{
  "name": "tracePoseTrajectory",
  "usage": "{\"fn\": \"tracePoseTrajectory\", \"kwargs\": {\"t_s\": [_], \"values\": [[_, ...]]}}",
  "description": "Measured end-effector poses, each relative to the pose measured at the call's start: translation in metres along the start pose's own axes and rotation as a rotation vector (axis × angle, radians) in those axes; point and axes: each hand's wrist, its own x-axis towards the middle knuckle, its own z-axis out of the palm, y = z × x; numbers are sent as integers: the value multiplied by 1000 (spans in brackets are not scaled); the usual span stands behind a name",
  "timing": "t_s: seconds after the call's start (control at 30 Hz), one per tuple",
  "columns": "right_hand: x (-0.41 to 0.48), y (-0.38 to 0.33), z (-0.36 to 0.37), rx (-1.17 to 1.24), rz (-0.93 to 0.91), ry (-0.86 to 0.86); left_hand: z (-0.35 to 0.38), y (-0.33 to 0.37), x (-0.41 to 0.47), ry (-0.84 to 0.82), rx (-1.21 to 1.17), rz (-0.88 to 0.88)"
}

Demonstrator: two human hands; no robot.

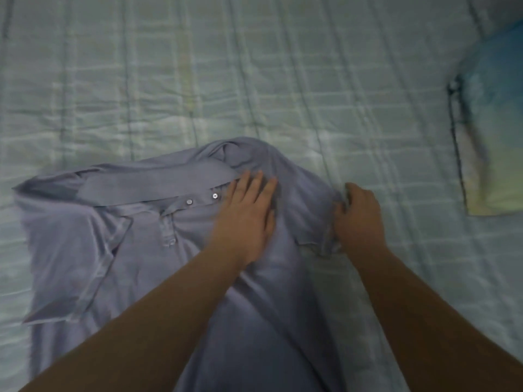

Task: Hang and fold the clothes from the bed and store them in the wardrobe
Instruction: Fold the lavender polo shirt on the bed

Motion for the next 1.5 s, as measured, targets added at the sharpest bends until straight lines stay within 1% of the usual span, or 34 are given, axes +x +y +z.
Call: {"fn": "tracePoseTrajectory", "kwargs": {"t_s": [0.13,0.2,0.23,0.27,0.3,0.33,0.37,0.4,0.43,0.47,0.5,0.57,0.6,0.63,0.7,0.77,0.8,0.97,1.07,1.17,1.27,1.4,1.5], "values": [[15,5,-1,-24,-46,-129,16,14,16,-38,-10,-7],[21,1,-7,28,-46,-217,19,16,17,-43,-9,-29],[23,-1,-11,65,-9,-279,20,16,18,-47,-2,-38],[25,-4,-16,153,52,-327,21,16,18,-48,6,-50],[28,-7,-22,321,125,-370,21,16,19,-44,9,-64],[31,-9,-27,540,234,-417,21,16,19,-38,8,-78],[35,-11,-30,779,385,-485,21,17,20,-33,8,-94],[37,-15,-34,955,529,-548,21,17,20,-31,13,-111],[40,-17,-34,1035,620,-579,21,18,21,-25,24,-127],[43,-17,-31,1058,653,-554,22,18,21,-16,33,-141],[47,-15,-25,1029,625,-471,23,18,22,-7,36,-150],[52,-6,-12,890,412,-160,26,17,23,-5,38,-148],[51,-4,-12,785,304,-35,29,16,23,-7,46,-142],[48,0,-13,682,210,39,31,15,24,-9,59,-138],[38,4,-16,487,96,97,37,14,24,-19,86,-137],[32,9,-16,362,59,59,41,13,24,-32,102,-145],[31,12,-12,337,56,36,41,13,24,-45,108,-152],[32,6,-10,337,84,9,35,14,26,-91,90,-153],[21,-14,-21,265,-38,12,21,10,20,-86,69,-126],[2,-48,-27,155,-180,-29,2,1,4,-4,80,-64],[-25,-86,-10,88,-345,-63,-17,-15,-22,67,98,-28],[-59,-116,38,23,-521,-230,-26,-42,-64,45,127,-29],[-80,-128,56,11,-540,-374,-22,-68,-92,-1,104,-114]]}}
